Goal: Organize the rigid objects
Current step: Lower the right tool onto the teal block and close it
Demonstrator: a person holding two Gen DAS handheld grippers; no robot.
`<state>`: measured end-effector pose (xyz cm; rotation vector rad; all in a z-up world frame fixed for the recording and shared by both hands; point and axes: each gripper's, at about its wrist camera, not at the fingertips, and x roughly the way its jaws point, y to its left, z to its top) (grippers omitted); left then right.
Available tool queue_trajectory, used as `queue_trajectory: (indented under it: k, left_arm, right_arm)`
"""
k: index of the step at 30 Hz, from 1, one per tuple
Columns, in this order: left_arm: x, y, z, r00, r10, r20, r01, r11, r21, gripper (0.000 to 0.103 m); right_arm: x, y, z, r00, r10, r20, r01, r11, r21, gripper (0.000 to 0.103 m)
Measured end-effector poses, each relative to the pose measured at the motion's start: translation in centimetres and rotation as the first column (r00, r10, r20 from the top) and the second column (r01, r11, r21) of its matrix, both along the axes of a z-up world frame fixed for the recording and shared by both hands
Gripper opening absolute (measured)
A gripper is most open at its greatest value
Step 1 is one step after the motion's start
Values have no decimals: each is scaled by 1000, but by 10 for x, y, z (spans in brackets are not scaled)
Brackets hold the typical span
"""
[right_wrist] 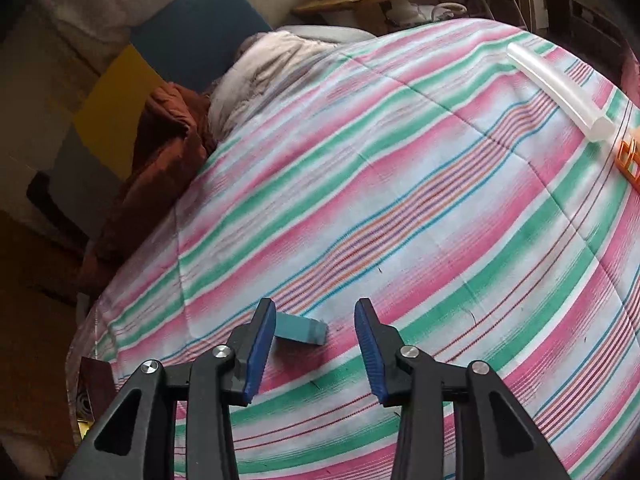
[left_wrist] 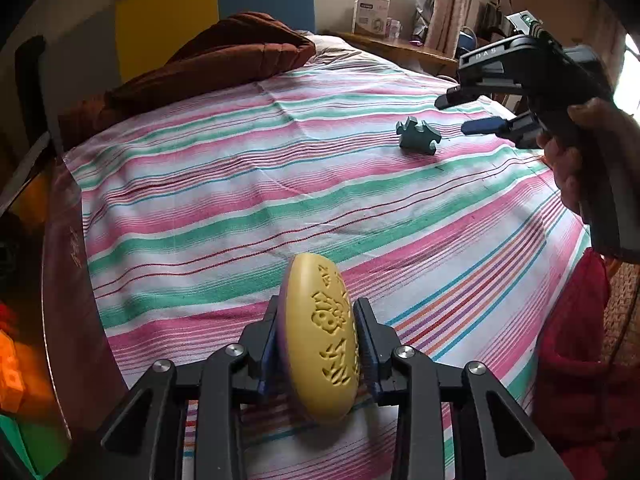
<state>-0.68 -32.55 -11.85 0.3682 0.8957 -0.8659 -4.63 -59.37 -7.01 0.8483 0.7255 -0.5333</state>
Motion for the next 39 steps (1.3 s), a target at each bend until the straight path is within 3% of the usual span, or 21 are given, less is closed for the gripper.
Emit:
queue_trajectory:
  k: [3,15,20,28,34,39]
  left_arm:
    - [0,2,0,1000,-2,-1,2,1000,-6,35]
    - [0,5,1,1000,-19,18,20,999,-47,34]
    - [12,11,3,997,-2,-72,-5,996,-94,33]
    - [6,22,8,996,-1,-86,-6,997,-80,33]
    - [-10,27,8,999,-25,-22,24,999,-30,33]
    - [-11,32,8,999,-31,-30,30,999,-35,34]
  right_arm:
    - [-2,-1,5,1000,-4,29,4,1000,-9,41]
    - [-1,-2,2,1000,-6,-6,6,1000,-1,42]
    - [-2,-4,-2,999,-21,-26,21,1000,8,42]
    - [-1,-4,-2,999,-11,-30,11,1000,7,42]
    - [-2,-5,-3,1000,-12,-28,12,1000,21,41]
    - [-1,-2,-6,1000,5,-24,-5,999,39,44]
